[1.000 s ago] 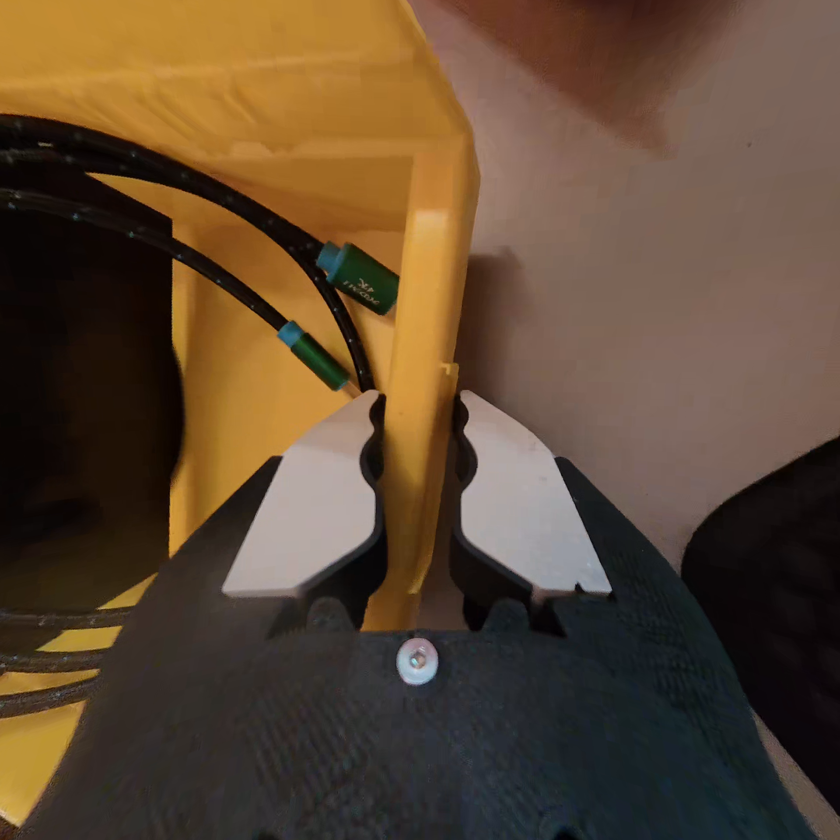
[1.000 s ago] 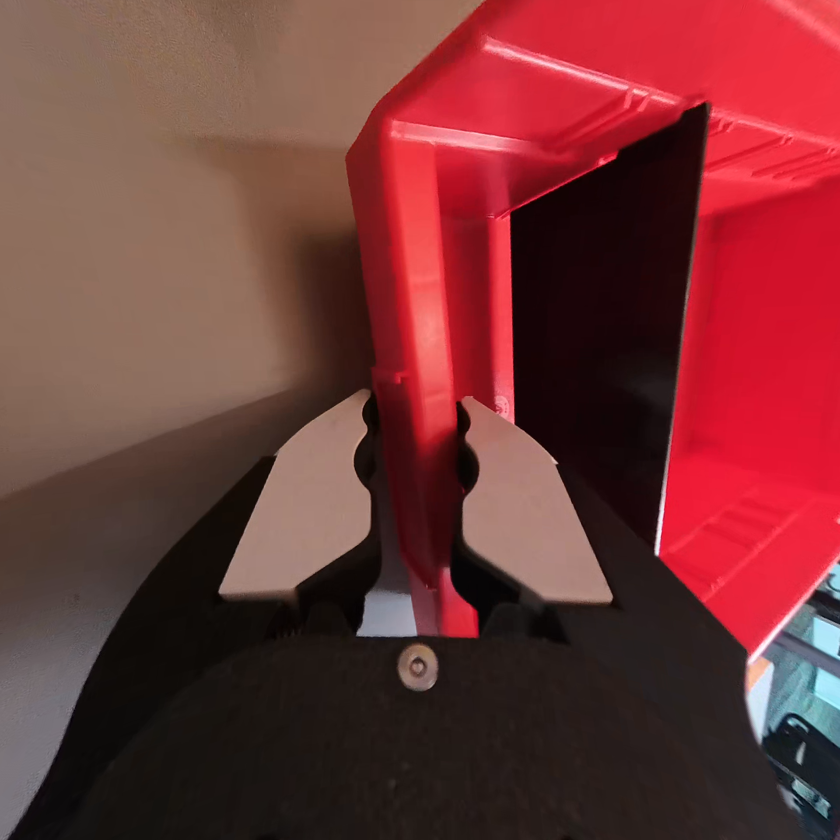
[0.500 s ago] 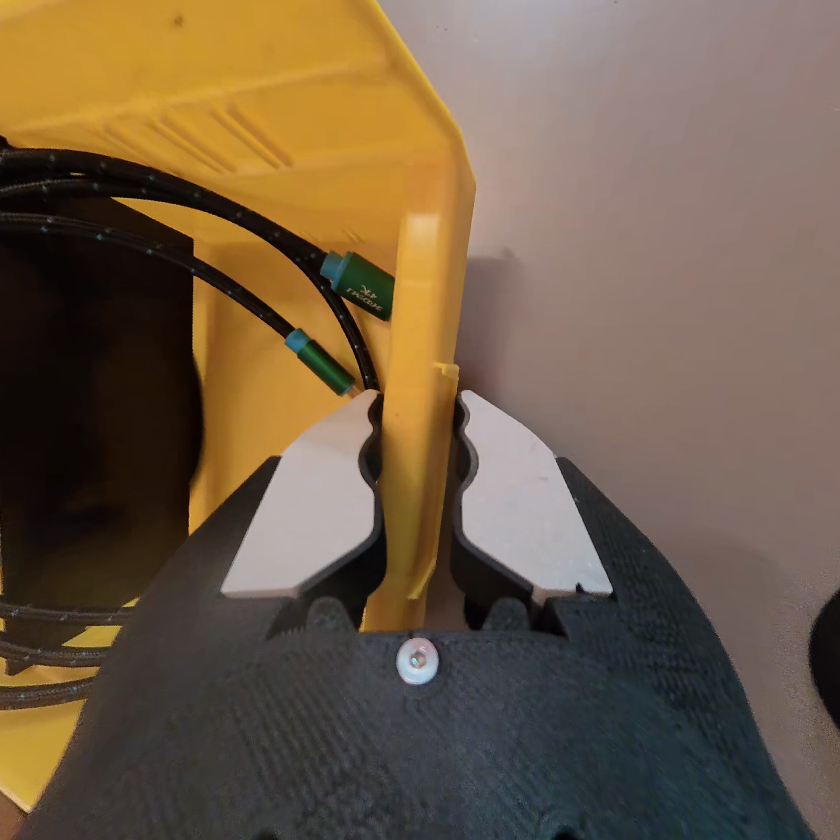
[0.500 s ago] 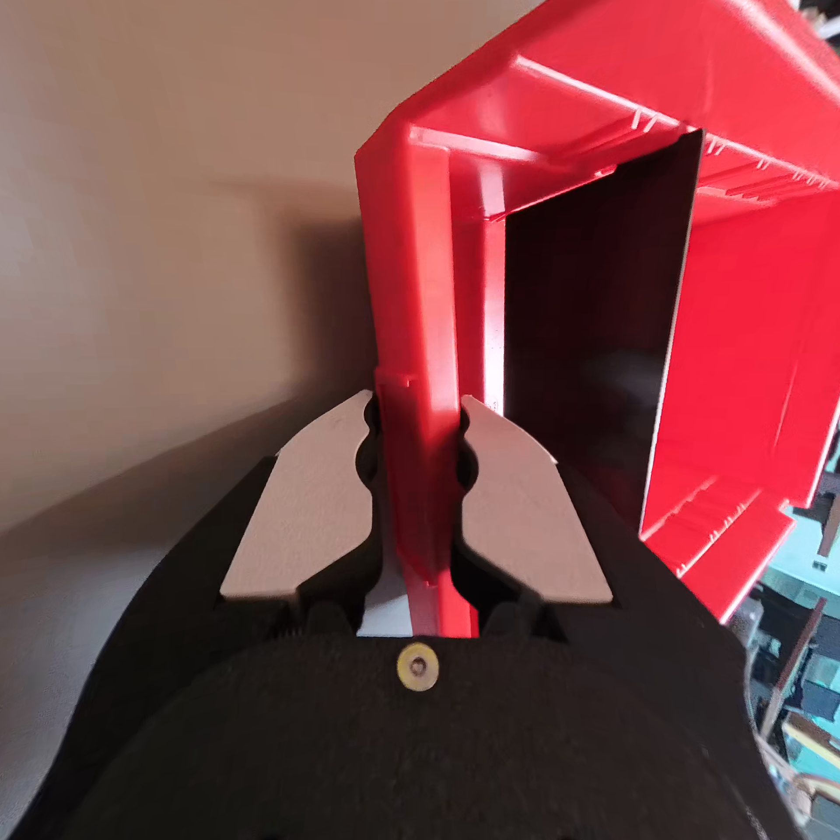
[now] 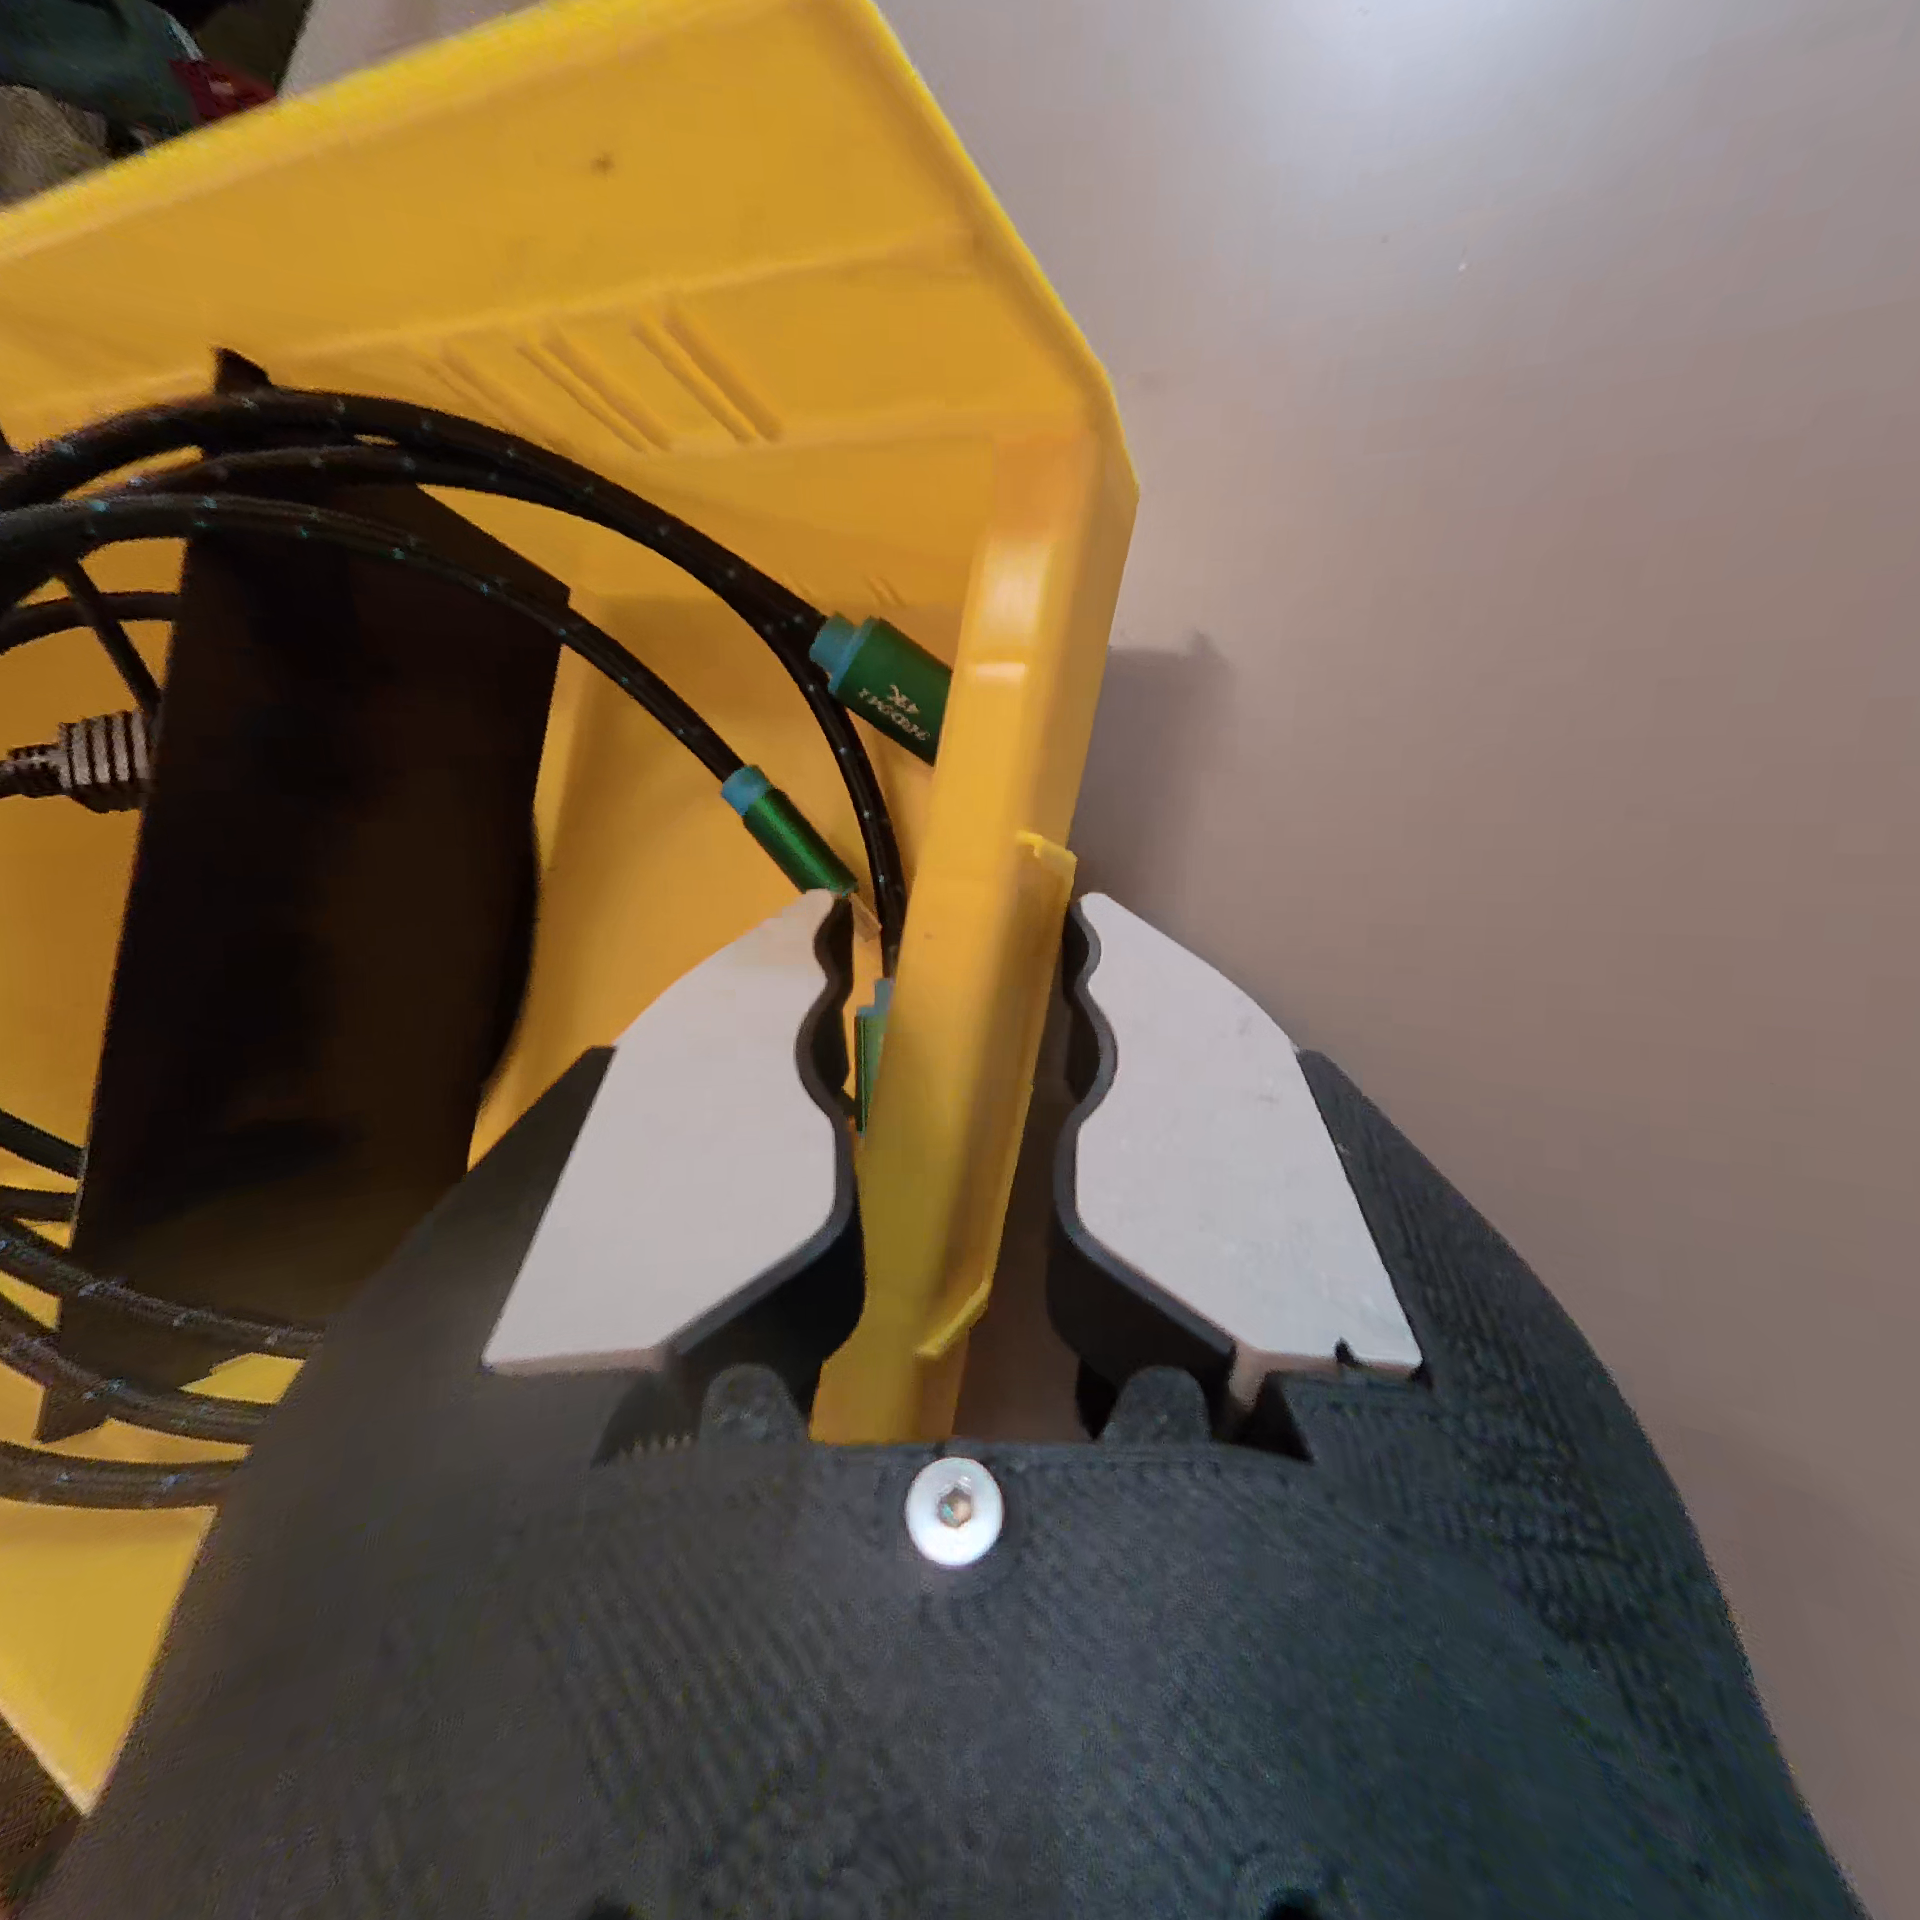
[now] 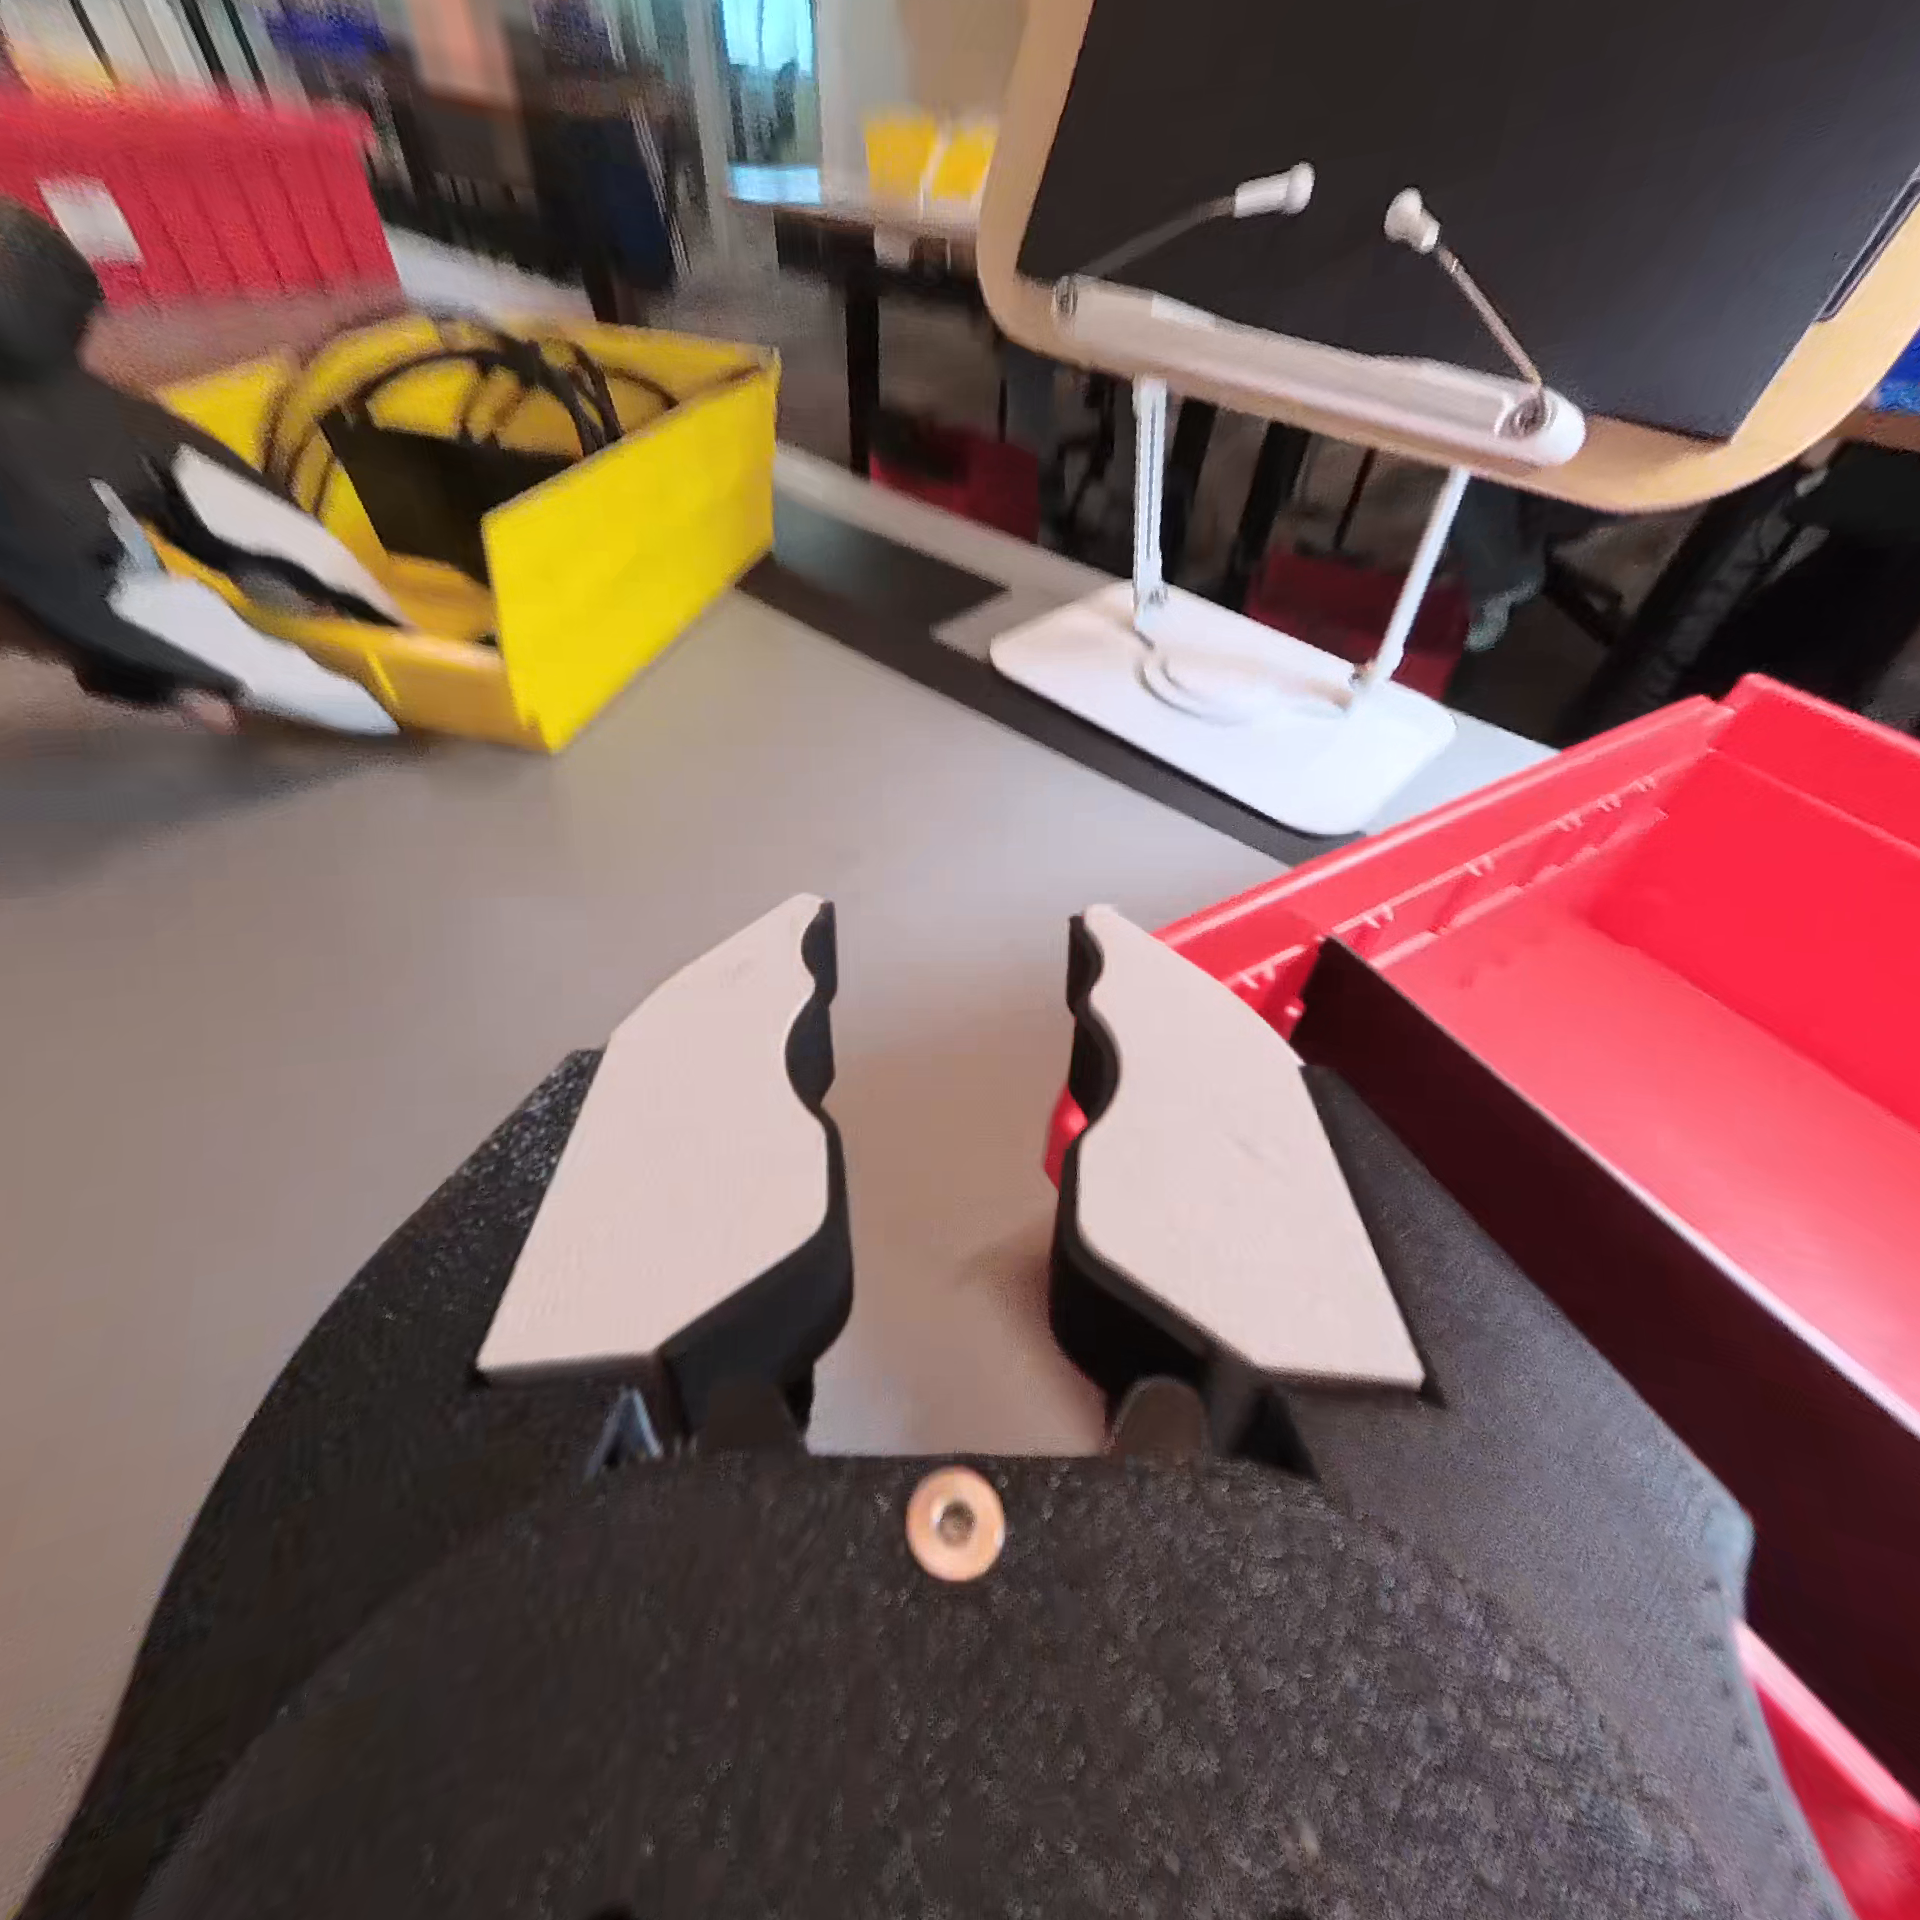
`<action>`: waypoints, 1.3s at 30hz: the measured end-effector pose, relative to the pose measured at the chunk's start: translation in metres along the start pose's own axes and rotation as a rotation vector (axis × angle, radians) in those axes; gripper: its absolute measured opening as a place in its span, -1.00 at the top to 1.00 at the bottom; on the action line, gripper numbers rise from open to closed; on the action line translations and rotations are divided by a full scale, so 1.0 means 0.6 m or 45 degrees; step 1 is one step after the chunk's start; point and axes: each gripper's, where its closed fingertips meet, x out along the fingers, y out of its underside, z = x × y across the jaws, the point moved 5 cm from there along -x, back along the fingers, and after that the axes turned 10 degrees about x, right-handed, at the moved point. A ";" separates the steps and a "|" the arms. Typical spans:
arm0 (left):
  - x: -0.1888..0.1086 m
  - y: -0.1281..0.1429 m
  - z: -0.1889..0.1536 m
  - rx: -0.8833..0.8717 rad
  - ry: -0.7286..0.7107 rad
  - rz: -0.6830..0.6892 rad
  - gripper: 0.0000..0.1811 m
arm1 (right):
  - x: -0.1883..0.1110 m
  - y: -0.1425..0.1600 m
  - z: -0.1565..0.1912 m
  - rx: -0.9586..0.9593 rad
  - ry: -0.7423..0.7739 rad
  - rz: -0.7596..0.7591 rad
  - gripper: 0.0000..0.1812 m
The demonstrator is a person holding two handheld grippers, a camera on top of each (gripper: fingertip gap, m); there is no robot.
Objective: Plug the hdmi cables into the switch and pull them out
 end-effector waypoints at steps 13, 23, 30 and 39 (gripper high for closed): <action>-0.137 -0.014 0.224 -0.353 -0.225 -0.128 0.58 | 0.028 0.069 0.050 -0.008 -0.158 -0.092 0.67; -0.061 0.016 0.356 -0.848 0.123 0.029 0.60 | -0.001 0.033 0.044 -0.055 -0.105 -0.309 0.65; 0.035 0.046 0.381 -1.181 0.374 0.094 0.52 | 0.000 0.036 0.061 -0.033 -0.229 -0.262 0.57; 0.087 0.039 0.397 -1.368 0.739 -0.005 0.40 | 0.010 0.053 0.071 -0.120 -0.282 -0.169 0.53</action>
